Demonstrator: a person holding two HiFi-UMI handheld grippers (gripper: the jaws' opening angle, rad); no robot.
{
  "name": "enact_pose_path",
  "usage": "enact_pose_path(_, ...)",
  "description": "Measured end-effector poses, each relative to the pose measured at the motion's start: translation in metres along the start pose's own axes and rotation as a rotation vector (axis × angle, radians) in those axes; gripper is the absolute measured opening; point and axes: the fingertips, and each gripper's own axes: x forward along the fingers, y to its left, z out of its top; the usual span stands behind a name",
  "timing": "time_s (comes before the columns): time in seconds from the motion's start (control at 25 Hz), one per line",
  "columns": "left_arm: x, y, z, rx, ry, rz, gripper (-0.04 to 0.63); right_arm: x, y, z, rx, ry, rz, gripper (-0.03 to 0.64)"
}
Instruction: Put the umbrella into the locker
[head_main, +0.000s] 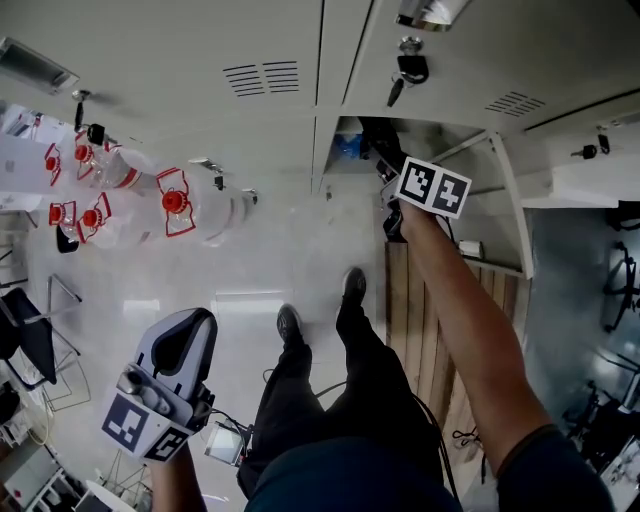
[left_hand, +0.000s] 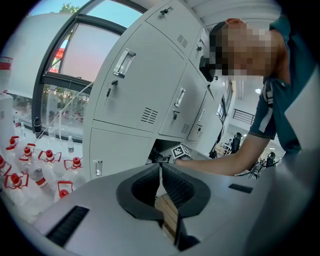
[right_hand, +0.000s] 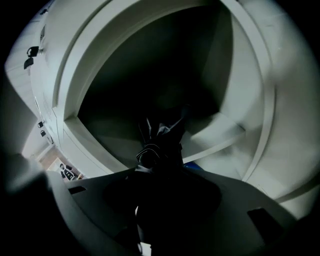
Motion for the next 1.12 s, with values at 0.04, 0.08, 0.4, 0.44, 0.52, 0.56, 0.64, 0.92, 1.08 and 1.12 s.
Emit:
enact_pose_path(0.04, 0.0, 0.001, -0.001, -0.002, 0.002, 0.002, 0.034, 0.006, -0.001, 0.001, -0.007, 0.006, -0.004, 0.186)
enact_pose_path(0.08, 0.0, 0.002, -0.003, -0.005, 0.003, 0.003, 0.034, 0.011, -0.001, 0.002, -0.015, 0.014, -0.01, 0.186)
enact_pose_path(0.4, 0.002, 0.01, -0.006, -0.017, 0.006, 0.008, 0.034, 0.041, -0.004, 0.002, -0.088, 0.064, -0.052, 0.189)
enact_pose_path(0.44, 0.002, 0.011, -0.006, -0.018, 0.007, 0.009, 0.034, 0.043, -0.003, 0.002, -0.093, 0.066, -0.057, 0.189)
enact_pose_path(0.52, 0.002, 0.014, -0.007, -0.02, 0.01, 0.011, 0.034, 0.048, -0.002, 0.004, -0.105, 0.07, -0.067, 0.189)
enact_pose_path(0.56, 0.002, 0.015, -0.007, -0.021, 0.01, 0.011, 0.034, 0.05, -0.002, 0.005, -0.114, 0.073, -0.071, 0.189)
enact_pose_path(0.64, 0.003, 0.017, -0.007, -0.023, 0.011, 0.01, 0.034, 0.055, -0.002, 0.007, -0.132, 0.08, -0.079, 0.189)
enact_pose_path(0.92, 0.008, 0.018, -0.004, -0.021, 0.009, 0.002, 0.034, 0.07, -0.001, 0.02, -0.181, 0.105, -0.083, 0.19)
enact_pose_path(1.08, 0.01, 0.017, -0.004, -0.02, 0.011, -0.003, 0.034, 0.08, -0.002, 0.029, -0.189, 0.106, -0.079, 0.192)
enact_pose_path(1.12, 0.01, 0.017, -0.004, -0.02, 0.012, -0.004, 0.034, 0.084, -0.003, 0.031, -0.202, 0.103, -0.071, 0.193)
